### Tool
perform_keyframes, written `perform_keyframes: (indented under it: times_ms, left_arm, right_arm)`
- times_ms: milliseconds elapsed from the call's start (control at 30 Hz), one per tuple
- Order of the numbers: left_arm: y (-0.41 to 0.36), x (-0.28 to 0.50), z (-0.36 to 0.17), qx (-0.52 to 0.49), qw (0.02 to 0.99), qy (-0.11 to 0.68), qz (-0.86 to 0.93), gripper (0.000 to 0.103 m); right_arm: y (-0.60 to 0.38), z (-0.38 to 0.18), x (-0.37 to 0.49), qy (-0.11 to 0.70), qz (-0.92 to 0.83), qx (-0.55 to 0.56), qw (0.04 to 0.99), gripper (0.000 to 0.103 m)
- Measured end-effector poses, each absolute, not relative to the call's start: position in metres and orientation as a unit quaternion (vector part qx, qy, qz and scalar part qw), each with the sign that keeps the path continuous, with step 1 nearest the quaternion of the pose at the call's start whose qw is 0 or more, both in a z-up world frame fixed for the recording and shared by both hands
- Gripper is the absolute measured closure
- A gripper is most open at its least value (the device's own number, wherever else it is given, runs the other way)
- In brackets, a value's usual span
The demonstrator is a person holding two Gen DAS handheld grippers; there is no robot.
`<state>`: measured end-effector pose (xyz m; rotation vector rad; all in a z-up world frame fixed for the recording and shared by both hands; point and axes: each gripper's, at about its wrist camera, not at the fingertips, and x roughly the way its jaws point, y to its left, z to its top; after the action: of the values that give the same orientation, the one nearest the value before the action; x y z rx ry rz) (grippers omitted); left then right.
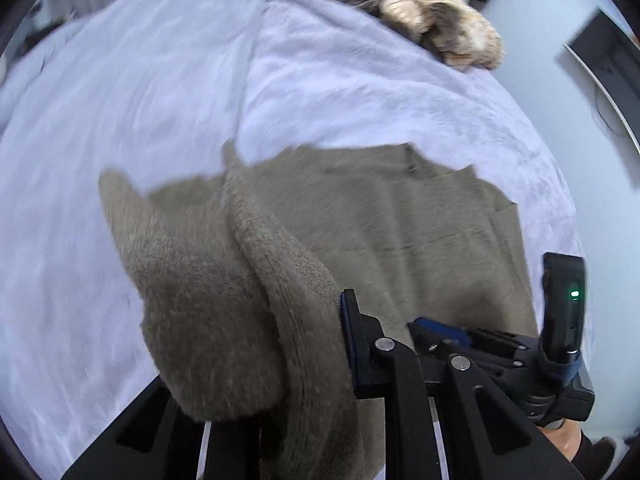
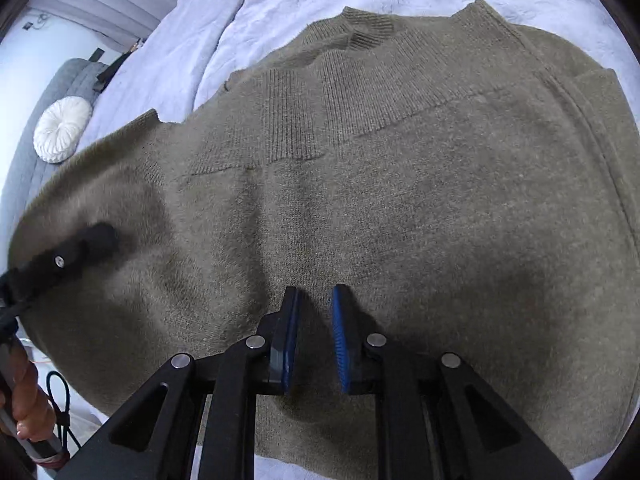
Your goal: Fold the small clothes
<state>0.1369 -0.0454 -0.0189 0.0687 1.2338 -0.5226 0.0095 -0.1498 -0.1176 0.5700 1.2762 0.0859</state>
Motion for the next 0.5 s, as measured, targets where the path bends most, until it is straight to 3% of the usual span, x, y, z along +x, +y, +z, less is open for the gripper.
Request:
perform_keyframes:
  times_ms: [233, 500]
  left_arm:
    - [-0.17, 0.115, 0.031, 0.142, 0.773, 0.509, -0.351, 0.083]
    - [-0.293, 0.066, -0.024, 0.231, 0.707, 0.534, -0.402, 0.081]
  right_arm:
    - [-0.238, -0.103, -0.047, 0.513, 0.05, 0.421, 0.747, 0.084]
    - [-0.318, -0.136, -0.099, 0.446, 0.028, 0.563, 0.696, 0.074]
